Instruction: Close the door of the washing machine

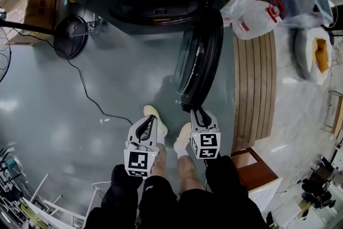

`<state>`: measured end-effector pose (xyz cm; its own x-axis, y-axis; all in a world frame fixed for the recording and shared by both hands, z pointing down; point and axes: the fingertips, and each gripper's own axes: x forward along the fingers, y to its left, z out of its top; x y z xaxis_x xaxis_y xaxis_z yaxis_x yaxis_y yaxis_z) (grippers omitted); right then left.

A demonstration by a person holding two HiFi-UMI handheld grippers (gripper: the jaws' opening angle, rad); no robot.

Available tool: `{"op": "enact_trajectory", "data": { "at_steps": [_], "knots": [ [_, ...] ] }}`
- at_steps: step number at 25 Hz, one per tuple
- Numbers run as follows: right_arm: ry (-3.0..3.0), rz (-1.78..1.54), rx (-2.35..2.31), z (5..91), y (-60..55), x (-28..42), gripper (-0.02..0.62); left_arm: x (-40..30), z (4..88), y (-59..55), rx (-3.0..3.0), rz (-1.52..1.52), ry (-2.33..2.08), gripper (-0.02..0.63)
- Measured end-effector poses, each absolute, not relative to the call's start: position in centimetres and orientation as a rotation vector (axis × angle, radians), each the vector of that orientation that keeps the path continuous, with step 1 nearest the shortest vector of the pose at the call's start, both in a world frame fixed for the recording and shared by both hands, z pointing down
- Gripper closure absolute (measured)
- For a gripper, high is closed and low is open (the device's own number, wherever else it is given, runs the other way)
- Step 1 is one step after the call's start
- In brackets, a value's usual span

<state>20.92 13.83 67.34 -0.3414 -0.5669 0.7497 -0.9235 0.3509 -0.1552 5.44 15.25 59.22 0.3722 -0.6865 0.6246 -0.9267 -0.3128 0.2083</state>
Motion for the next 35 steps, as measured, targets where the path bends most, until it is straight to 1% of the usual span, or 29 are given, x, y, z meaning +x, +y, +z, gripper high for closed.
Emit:
{"op": "enact_trajectory", "data": {
  "at_steps": [20,35],
  "knots": [
    [-2.060,0.865,1.245,67.1,11.2,8.7,0.468,-6.4,58.7,13.9,1.983,0.535,-1.518,0.575],
    [-2.040,0.909,1.248,67.2,7.9,1.4,0.465,-14.0,57.8,11.6,1.941,0.503,-1.586,0.575]
  ]
}}
